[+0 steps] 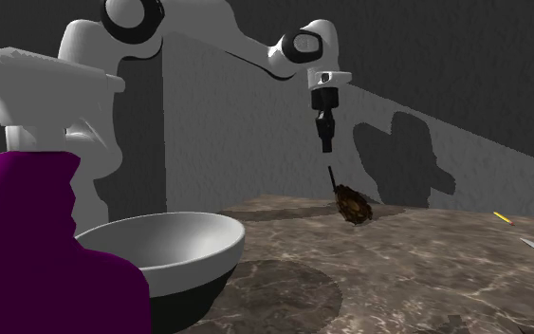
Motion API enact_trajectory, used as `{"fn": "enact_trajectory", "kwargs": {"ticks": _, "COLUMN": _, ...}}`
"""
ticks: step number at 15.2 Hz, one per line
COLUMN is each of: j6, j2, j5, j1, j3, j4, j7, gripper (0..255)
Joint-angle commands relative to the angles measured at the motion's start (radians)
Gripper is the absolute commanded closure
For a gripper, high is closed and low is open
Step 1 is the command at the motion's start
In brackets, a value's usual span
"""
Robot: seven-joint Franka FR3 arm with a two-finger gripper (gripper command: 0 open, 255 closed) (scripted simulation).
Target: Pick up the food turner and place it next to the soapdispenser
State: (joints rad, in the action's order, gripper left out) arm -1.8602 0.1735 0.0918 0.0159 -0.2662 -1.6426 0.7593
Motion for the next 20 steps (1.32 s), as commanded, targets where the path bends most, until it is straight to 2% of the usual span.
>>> {"fn": "enact_trajectory", "kwargs": {"ticks": 1, "j6": 0.027, "j2": -0.006, "j5": -0.002, "j1": -0.001, "j3": 0.000, "j4": 0.021, "j7": -0.004, "gripper": 255}}
{"fn": "enact_trajectory", "kwargs": {"ticks": 20, "j6": 0.304, "j2": 0.046, "j5": 0.010, "j1": 0.016, "j3": -0.006, "j4": 0.348, "j7": -0.009, "gripper": 255}}
